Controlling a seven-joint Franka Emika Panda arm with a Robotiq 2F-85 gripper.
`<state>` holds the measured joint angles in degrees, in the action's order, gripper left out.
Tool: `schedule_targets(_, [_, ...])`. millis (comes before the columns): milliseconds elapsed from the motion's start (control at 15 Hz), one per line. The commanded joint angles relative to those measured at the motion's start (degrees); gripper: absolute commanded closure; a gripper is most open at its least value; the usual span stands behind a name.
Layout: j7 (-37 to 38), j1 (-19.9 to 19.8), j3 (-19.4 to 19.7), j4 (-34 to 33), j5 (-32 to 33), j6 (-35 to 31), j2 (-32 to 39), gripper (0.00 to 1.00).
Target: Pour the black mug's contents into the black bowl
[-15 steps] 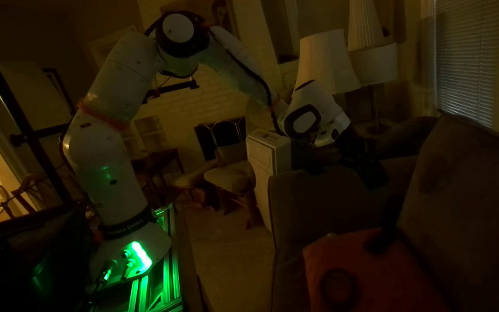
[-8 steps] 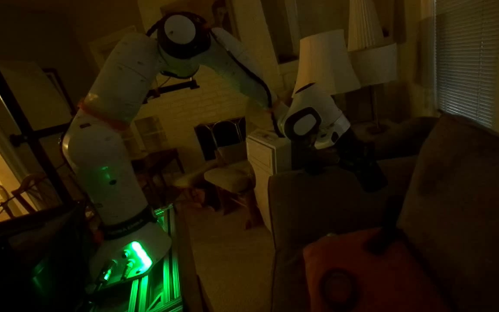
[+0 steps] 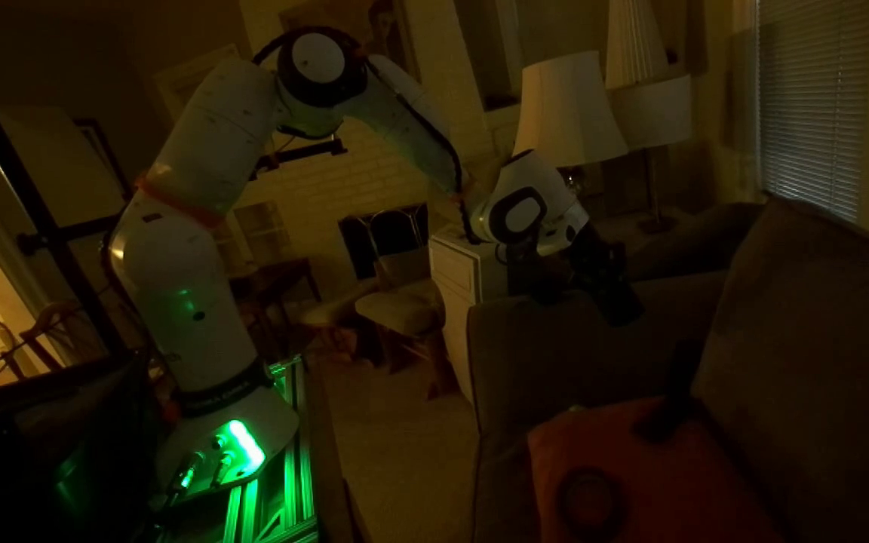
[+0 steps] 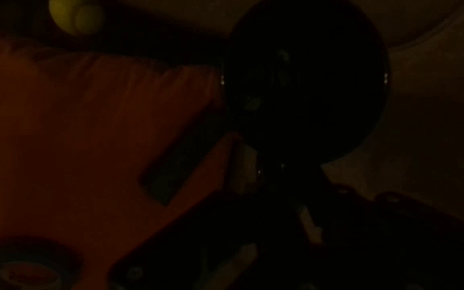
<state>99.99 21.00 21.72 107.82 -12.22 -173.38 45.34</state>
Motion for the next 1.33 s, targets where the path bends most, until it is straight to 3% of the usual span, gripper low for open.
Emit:
schedule_targets(0, [-3.2, 1.2, -1.2, -1.3, 3.3, 1.8, -1.2, 0.95])
schedule_targets(333, [-8.4, 4.9, 0.3, -2.4, 8.1, 3.2, -0.8, 0.95])
schedule_targets(800, [-12.5, 13.9, 9.6, -4.8, 17.5, 3.2, 1.8, 0.95])
schedule_targets(1267, [-16.5, 17.7, 12.2, -8.6, 19.3, 2.4, 5.5, 0.95])
